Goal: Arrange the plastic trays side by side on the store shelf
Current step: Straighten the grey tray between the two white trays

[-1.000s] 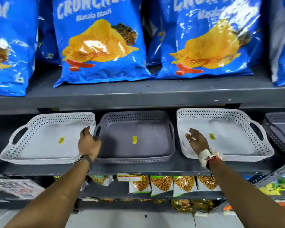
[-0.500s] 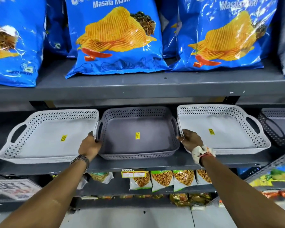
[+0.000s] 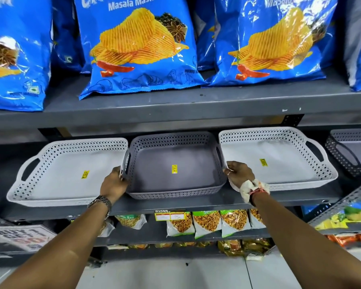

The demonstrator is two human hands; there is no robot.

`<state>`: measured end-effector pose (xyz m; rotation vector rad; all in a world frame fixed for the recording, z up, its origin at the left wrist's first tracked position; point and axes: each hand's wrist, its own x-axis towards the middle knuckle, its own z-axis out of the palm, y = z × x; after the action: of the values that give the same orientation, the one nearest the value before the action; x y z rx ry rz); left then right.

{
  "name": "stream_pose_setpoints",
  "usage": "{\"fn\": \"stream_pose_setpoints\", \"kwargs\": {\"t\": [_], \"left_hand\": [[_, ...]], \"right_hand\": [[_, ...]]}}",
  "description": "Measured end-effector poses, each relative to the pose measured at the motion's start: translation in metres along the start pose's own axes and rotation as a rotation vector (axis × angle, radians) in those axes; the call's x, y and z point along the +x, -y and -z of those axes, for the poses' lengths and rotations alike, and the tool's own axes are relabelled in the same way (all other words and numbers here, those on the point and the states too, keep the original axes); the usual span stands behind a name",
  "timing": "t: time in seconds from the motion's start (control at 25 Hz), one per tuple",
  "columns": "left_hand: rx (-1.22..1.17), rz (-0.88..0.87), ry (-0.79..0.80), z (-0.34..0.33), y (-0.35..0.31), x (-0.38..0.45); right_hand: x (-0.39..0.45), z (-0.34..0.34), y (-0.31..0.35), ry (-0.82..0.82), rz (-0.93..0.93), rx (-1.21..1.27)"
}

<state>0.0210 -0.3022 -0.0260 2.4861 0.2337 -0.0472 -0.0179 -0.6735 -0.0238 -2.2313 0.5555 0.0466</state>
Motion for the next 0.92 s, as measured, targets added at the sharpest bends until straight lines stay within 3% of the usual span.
{"fn": "stream_pose_setpoints", "kwargs": {"t": [0.16, 0.52, 0.92], "left_hand": [[-0.022, 0.035, 0.017, 0.004, 0.001, 0.007], [0.066, -0.065, -0.114, -0.019, 0.003, 0.026], [0.002, -0.085, -0.151, -0.026, -0.007, 0.08]], "right_hand": [[0.006, -0.001, 0.004, -0.042, -0.024, 0.097], [0.019, -0.02, 0.01, -0.155, 0.125, -0.154], [0.068, -0.028, 0.027, -0.193, 0.211, -0.245]]}}
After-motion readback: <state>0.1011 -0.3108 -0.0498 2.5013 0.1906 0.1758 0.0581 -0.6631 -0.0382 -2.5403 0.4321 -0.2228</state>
